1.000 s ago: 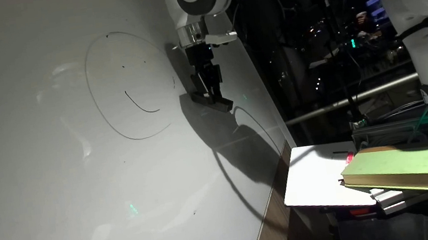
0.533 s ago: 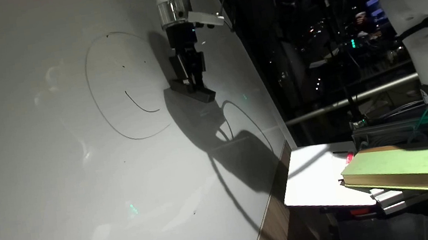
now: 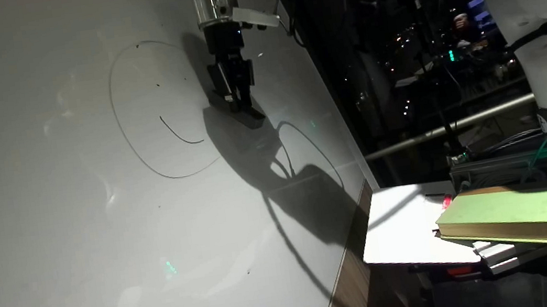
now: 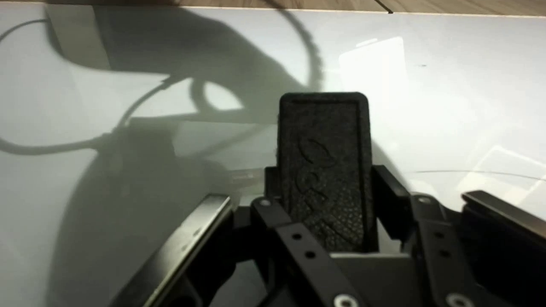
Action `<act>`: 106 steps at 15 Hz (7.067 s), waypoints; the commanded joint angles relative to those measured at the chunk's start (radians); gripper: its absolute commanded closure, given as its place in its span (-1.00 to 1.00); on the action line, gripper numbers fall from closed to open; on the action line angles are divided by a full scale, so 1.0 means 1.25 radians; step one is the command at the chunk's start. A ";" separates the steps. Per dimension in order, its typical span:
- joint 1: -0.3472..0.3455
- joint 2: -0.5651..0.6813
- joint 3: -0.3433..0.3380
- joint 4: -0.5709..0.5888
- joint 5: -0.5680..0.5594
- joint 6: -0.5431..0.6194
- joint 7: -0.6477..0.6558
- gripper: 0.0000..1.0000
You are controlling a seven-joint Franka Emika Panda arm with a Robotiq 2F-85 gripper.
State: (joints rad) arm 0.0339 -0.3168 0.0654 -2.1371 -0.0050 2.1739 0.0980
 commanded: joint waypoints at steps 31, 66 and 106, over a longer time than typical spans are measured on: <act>-0.043 0.128 -0.027 0.144 -0.108 -0.013 -0.007 0.42; 0.099 0.242 0.137 0.604 -0.159 -0.322 0.107 0.42; 0.049 0.181 0.014 0.430 -0.154 -0.280 0.032 0.42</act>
State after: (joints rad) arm 0.1165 -0.0868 0.1104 -1.5069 -0.1933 1.6884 0.1702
